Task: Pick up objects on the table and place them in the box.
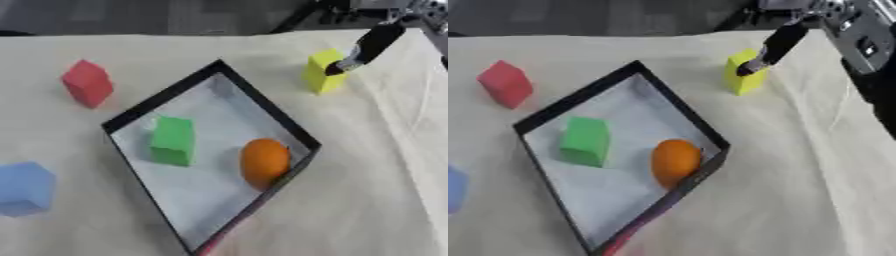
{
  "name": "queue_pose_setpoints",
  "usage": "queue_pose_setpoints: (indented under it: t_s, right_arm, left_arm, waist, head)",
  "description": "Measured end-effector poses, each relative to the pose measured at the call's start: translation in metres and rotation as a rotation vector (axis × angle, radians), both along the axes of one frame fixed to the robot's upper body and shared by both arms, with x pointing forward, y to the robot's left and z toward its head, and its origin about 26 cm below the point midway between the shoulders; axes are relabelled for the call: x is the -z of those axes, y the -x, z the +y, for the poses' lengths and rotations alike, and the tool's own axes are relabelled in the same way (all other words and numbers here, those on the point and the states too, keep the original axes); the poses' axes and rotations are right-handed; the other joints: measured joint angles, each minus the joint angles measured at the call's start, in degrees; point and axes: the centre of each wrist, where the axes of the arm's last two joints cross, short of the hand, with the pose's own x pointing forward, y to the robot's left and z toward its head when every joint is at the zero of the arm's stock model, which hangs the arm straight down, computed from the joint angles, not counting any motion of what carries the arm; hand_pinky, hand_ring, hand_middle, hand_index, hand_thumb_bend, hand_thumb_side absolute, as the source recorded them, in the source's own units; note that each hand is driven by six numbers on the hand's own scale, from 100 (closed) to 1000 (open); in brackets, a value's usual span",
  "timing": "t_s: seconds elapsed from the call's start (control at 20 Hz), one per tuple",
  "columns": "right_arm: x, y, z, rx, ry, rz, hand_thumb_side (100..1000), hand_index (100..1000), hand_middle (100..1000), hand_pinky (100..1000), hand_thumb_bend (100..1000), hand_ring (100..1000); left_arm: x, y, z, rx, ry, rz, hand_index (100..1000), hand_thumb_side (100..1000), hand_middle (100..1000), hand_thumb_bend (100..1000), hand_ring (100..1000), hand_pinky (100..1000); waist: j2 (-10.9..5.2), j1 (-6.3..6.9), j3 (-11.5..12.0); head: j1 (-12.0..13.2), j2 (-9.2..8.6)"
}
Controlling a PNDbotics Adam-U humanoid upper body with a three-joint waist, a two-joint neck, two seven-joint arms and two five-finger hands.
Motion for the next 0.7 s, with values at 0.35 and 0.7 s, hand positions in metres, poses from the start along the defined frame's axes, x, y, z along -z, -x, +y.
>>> queue_pose_setpoints:
  t_s: [0.35, 0.7]
  right_arm:
    - [0.019, -0.014, -0.013, 0.065, -0.005, 0.039, 373, 900, 876, 892, 590, 899]
    - [0.035, -0.023, -0.024, 0.137, 0.001, 0.045, 345, 899, 874, 889, 619, 896]
  left_arm:
    - [-0.003, -0.001, -0.001, 0.003, 0.0, -0.008, 954, 761, 914, 842, 919, 890]
    - [-0.005, -0.001, -0.002, 0.007, -0.001, -0.016, 954, 762, 907, 840, 919, 891]
  waist:
    - [0.85, 0.0, 0.6]
    - [1.72, 0.0, 1.6]
  head:
    - [-0.4, -0.32]
    - [-0.5, -0.87]
